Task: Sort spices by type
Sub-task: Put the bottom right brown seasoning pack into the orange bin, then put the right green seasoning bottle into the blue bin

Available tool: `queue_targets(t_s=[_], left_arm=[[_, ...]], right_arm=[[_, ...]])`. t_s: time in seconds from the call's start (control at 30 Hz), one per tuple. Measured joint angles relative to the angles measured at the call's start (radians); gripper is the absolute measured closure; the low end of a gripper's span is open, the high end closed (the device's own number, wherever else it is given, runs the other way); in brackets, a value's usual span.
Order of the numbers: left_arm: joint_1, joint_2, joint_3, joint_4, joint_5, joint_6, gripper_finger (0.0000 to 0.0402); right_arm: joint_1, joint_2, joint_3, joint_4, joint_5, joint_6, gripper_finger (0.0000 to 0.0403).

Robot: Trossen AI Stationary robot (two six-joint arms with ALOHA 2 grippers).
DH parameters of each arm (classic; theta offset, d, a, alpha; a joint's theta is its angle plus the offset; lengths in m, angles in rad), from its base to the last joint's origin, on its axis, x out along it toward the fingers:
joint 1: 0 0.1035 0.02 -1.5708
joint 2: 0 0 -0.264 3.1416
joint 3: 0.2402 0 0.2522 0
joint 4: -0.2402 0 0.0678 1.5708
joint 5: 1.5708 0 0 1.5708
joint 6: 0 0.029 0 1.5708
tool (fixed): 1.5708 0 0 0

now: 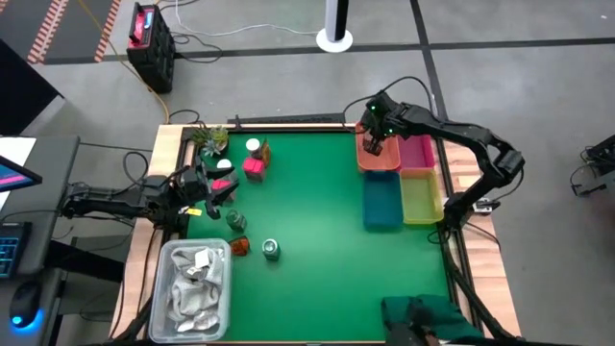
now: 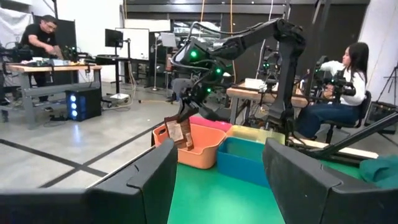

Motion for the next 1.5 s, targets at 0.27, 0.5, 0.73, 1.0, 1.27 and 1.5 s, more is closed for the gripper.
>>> queue_targets(t_s=[0.27,0.5,0.73,1.0,1.27,1.5], left_arm=[[0.0,0.0,0.0,-0.024,0.0,0.015,0.0175],[0.0,0.0,0.0,-0.025,0.0,0.016,0.0175],[0.0,0.0,0.0,-0.024,0.0,0.011,0.0175],[0.0,0.0,0.0,-0.025,0.0,0.007,0.0175],[0.0,0.0,0.0,-0.045,0.0,-0.017,0.0175],[0.0,0.0,0.0,-0.076,-0.007,-0.052,0.0175]], right_arm=[[-0.032,0.003,0.0,0.018,-0.04,-0.181,0.0375],[-0.03,0.013,0.0,0.025,-0.1,-0.215,0.0369],[-0.046,0.012,0.0,-0.02,-0.099,-0.196,0.0285],[-0.051,0.0,0.0,-0.055,0.014,-0.153,0.0159],[-0.02,-0.038,0.05,-0.093,0.048,-0.133,0.0135],[0.074,-0.098,0.142,-0.123,0.048,-0.072,0.0135]])
